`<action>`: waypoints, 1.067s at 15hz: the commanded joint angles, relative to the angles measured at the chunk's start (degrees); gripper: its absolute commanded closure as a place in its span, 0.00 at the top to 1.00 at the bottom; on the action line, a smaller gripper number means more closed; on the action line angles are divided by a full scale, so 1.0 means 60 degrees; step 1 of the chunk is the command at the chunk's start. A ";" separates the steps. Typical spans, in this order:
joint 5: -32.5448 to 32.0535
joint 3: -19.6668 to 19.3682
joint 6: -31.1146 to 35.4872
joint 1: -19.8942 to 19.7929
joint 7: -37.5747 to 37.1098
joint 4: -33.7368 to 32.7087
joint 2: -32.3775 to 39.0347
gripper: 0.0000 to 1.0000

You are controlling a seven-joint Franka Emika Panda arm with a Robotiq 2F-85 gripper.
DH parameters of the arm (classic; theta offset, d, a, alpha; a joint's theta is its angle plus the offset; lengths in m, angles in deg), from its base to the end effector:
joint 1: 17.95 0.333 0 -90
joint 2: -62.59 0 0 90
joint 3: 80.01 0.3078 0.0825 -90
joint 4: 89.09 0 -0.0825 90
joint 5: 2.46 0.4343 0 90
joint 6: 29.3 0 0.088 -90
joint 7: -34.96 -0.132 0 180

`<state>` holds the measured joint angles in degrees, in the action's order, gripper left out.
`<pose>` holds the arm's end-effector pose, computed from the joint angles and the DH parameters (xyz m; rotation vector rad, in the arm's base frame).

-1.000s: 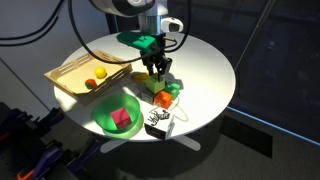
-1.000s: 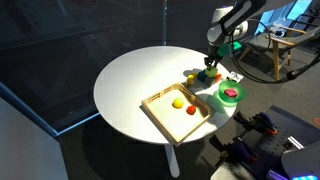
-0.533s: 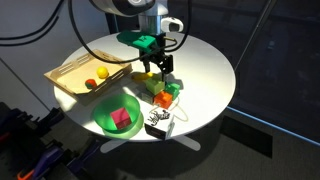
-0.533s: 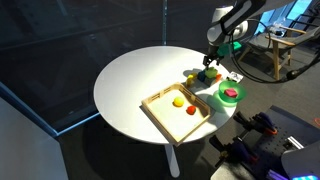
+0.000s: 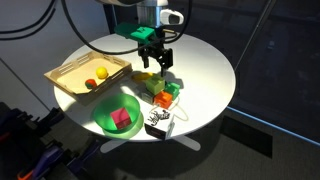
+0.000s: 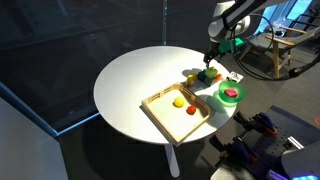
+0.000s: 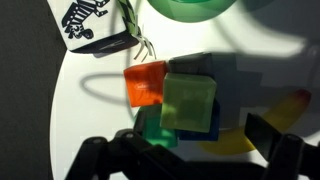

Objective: Remove the block from the crate and put it on the blocks on the right

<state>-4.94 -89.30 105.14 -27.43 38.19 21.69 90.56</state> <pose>0.6095 -0.2098 0.1599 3.0286 -0.3403 -0.1357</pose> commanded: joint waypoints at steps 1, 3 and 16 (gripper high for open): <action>0.0241 0.0205 -0.0199 -0.0141 0.0116 0.0314 -0.0623 1.00; 0.0350 0.0266 -0.0156 -0.0139 0.0180 0.0421 -0.0865 1.00; 0.0673 0.0446 -0.0301 0.0030 0.0479 0.2178 -0.3314 1.00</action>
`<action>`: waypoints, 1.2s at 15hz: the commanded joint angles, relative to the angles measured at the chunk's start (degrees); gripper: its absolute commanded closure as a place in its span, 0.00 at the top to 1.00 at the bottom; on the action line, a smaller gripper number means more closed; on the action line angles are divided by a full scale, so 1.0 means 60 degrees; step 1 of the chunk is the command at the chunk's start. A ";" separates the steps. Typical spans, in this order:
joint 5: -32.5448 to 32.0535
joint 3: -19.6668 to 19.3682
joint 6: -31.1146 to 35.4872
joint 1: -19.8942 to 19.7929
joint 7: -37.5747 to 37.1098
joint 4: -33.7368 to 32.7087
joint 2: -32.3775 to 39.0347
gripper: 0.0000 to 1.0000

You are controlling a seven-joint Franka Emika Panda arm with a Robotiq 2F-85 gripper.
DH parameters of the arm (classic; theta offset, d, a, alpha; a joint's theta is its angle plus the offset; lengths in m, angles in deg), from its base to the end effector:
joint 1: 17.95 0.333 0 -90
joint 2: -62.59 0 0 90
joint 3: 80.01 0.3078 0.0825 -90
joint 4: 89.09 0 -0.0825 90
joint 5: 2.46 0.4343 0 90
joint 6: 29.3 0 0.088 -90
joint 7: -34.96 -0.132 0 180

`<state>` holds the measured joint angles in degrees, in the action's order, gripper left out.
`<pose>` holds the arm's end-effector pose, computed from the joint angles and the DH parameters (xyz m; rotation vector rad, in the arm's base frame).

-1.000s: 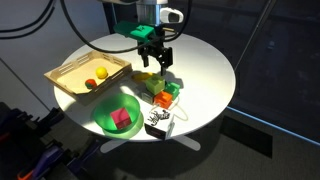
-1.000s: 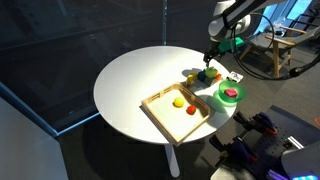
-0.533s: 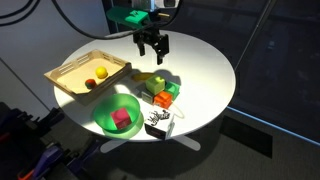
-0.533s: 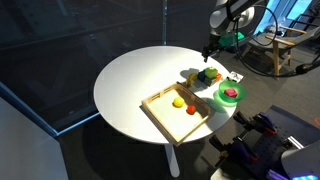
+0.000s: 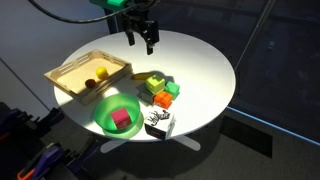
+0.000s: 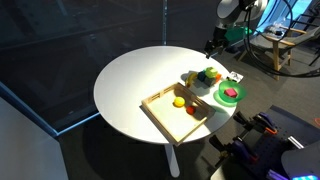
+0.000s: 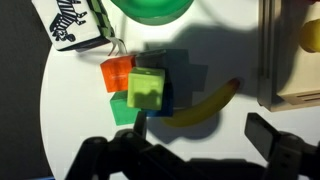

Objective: Remove the block from the crate and put it on the blocks on the right

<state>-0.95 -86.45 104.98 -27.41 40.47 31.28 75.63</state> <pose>0.5888 -0.1673 0.2459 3.1171 -0.3072 0.0240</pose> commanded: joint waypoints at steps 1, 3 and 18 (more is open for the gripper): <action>-0.0031 -0.0042 -0.0385 0.0045 0.0075 0.0691 -0.1009 1.00; -0.0066 -0.0039 -0.0884 0.0073 0.0115 0.0891 -0.1419 1.00; -0.0705 -0.0079 -0.1941 0.0291 0.0137 0.3142 -0.4287 1.00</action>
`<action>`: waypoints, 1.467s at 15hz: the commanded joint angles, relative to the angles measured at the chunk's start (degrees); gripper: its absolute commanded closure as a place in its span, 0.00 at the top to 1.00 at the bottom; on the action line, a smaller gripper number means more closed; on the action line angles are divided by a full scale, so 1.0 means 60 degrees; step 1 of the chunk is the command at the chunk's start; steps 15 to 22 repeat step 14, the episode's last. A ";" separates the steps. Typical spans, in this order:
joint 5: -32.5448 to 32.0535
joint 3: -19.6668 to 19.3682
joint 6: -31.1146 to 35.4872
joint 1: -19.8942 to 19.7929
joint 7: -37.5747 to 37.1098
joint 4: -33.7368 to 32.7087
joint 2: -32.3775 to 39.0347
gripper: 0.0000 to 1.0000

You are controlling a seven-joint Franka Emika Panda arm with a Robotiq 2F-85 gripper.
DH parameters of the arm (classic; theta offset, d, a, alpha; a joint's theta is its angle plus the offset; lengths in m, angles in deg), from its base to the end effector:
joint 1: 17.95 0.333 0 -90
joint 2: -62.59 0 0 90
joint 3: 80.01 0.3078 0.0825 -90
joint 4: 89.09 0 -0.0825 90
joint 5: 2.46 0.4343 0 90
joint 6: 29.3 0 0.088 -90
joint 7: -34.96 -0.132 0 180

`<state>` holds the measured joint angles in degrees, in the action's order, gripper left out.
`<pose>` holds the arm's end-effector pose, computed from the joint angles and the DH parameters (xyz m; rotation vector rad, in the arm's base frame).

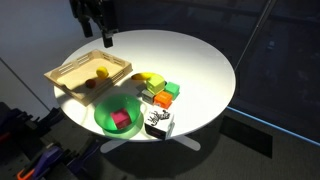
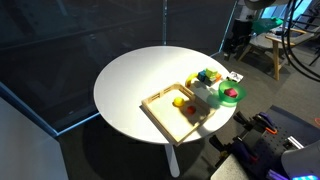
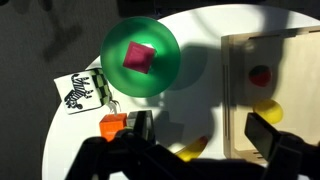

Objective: Remove the block from the crate and put it on the blocks on the right

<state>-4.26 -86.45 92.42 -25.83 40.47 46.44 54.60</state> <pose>0.4917 -0.1267 0.3094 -3.1230 0.2095 0.1606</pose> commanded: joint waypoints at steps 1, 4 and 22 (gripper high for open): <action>-0.0143 -0.0086 0.0170 0.0026 0.0144 0.0715 -0.0911 1.00; -0.0015 -0.0073 0.0009 0.0064 0.0003 0.0513 -0.0664 1.00; -0.0015 -0.0073 0.0008 0.0064 0.0007 0.0570 -0.0645 1.00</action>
